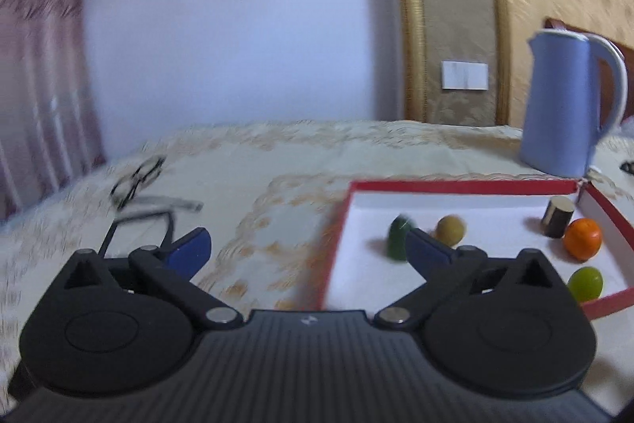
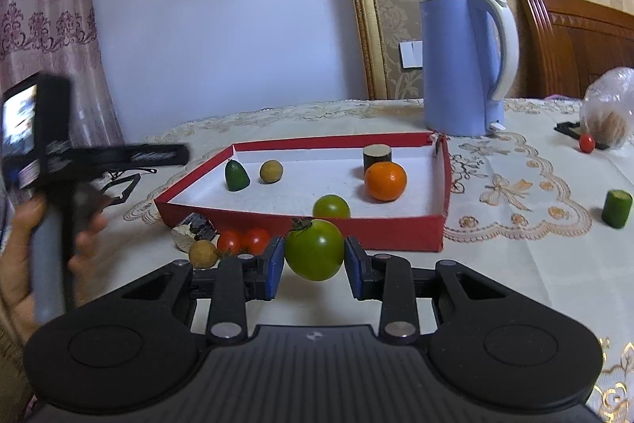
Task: Organize fruits
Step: 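Lower the green tomato into the tray and open the left gripper, then carry the green tomato into the tray and open the right gripper, then move the left gripper to the dark log-shaped piece and grasp it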
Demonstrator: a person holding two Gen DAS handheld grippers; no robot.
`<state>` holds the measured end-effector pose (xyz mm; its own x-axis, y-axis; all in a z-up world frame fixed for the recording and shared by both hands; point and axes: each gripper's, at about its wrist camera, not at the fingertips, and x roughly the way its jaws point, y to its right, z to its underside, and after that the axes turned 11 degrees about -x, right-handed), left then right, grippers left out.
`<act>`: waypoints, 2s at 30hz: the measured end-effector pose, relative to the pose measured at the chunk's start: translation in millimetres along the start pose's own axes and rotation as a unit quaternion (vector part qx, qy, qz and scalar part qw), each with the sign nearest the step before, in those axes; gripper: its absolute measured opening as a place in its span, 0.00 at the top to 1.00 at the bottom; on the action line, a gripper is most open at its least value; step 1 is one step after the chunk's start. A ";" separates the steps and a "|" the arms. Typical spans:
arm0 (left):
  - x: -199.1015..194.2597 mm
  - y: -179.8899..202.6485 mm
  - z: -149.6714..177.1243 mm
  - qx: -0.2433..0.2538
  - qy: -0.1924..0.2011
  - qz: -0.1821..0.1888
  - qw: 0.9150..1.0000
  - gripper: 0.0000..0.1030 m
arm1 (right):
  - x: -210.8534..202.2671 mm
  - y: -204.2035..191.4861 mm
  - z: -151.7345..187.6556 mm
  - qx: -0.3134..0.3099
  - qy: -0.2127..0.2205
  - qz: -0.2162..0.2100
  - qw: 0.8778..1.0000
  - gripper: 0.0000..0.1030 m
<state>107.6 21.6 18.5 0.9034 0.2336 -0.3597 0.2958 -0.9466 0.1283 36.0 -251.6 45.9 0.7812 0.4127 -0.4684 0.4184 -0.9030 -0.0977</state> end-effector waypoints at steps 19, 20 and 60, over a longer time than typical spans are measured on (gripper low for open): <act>3.5 -47.6 12.1 -0.101 -0.048 0.011 0.994 0.00 | 127.2 18.0 -60.9 -0.015 -0.072 0.077 0.994 0.65; 4.7 -48.2 12.2 -0.103 -0.051 0.012 0.993 0.00 | 123.6 18.0 -60.2 -0.010 -0.073 0.082 0.994 0.55; -14.8 37.3 30.7 0.124 -0.046 0.050 0.990 0.00 | 27.0 -72.8 -9.7 -0.206 0.024 0.147 0.967 0.01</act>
<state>95.7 -24.0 0.2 0.8888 0.1264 -0.4404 0.1113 -0.9920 -0.0602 31.2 -173.6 49.0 0.9105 0.1600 -0.3814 0.3174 -0.8615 0.3963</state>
